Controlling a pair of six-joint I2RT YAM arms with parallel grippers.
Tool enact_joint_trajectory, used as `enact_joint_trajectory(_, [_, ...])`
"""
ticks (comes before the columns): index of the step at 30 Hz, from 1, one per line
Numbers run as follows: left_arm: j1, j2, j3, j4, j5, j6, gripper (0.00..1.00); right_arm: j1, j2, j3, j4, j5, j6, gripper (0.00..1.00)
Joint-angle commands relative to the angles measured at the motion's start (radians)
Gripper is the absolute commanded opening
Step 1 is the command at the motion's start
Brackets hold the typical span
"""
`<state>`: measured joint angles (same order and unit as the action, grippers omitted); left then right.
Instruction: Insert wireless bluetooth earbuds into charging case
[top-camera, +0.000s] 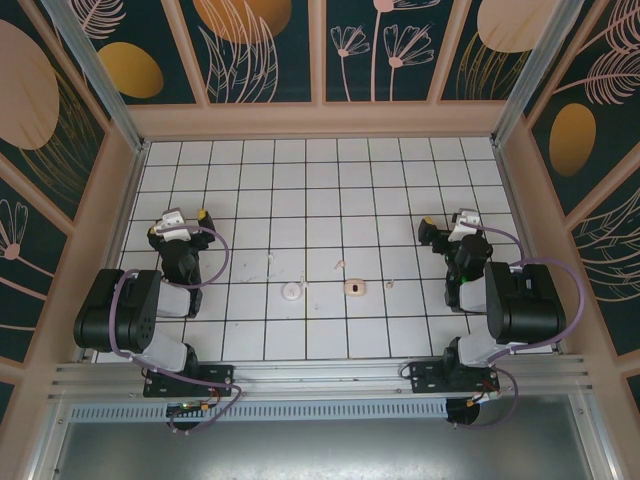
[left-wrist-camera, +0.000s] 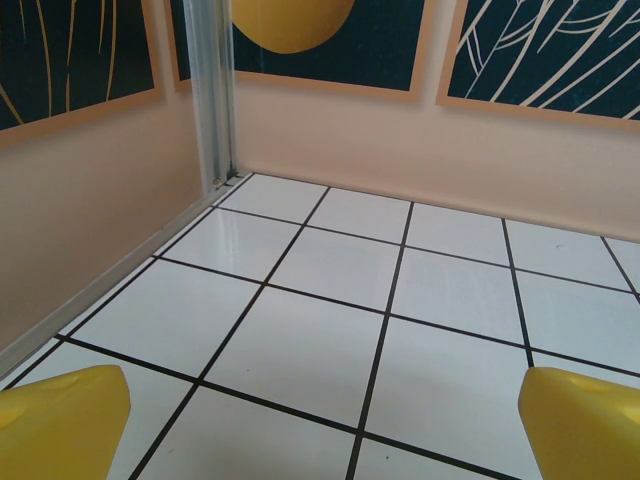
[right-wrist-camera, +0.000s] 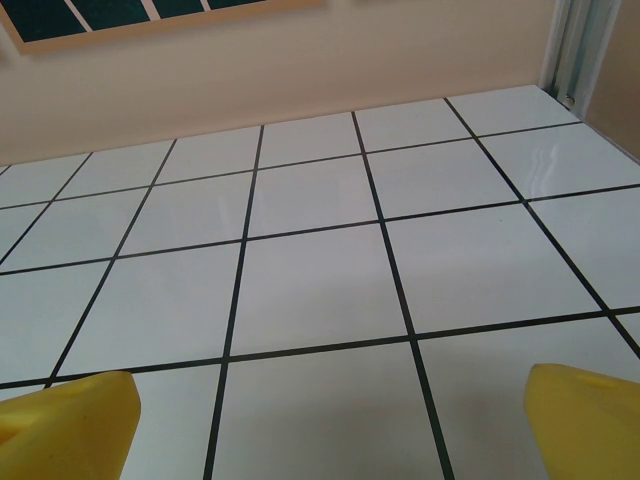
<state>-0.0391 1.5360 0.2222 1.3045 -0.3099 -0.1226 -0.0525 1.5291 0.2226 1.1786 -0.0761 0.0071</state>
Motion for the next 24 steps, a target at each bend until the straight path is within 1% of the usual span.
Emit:
enact_joint_trajectory(1, [0.007,-0.018,-0.006,0.004,0.014,0.016,0.99,0.004,0.01,0.018,0.054,0.002,0.005,0.99])
enact_joint_trajectory(4, [0.007,-0.021,-0.007,0.008,0.016,0.019,0.99,0.003,0.005,0.021,0.047,0.006,0.005,0.99])
enact_joint_trajectory(7, [0.007,-0.074,0.042,-0.124,0.026,0.023,0.96,0.003,-0.055,0.069,-0.088,0.025,0.013,0.99])
enact_joint_trajectory(9, [0.007,-0.122,0.1,-0.276,0.023,0.018,0.95,0.006,-0.12,0.142,-0.281,0.033,0.03,0.99])
enact_joint_trajectory(12, [0.001,-0.187,0.151,-0.435,0.041,0.001,0.91,0.01,-0.203,0.277,-0.595,0.014,0.104,0.99])
enact_joint_trajectory(14, [-0.01,-0.24,0.174,-0.512,0.067,-0.037,0.89,0.025,-0.244,0.349,-0.757,-0.019,0.118,0.99])
enact_joint_trajectory(16, [-0.036,-0.285,0.203,-0.592,0.095,-0.077,0.87,0.058,-0.275,0.418,-0.92,-0.013,0.131,0.99])
enact_joint_trajectory(19, [-0.116,-0.308,0.283,-0.738,0.1,-0.113,0.85,0.124,-0.284,0.549,-1.22,-0.005,0.139,0.99])
enact_joint_trajectory(21, [-0.169,-0.296,0.346,-0.846,0.126,-0.151,0.83,0.191,-0.272,0.638,-1.414,0.042,0.156,0.99])
enact_joint_trajectory(24, [-0.227,-0.267,0.392,-0.97,0.196,-0.228,0.8,0.311,-0.269,0.704,-1.601,0.058,0.226,0.99])
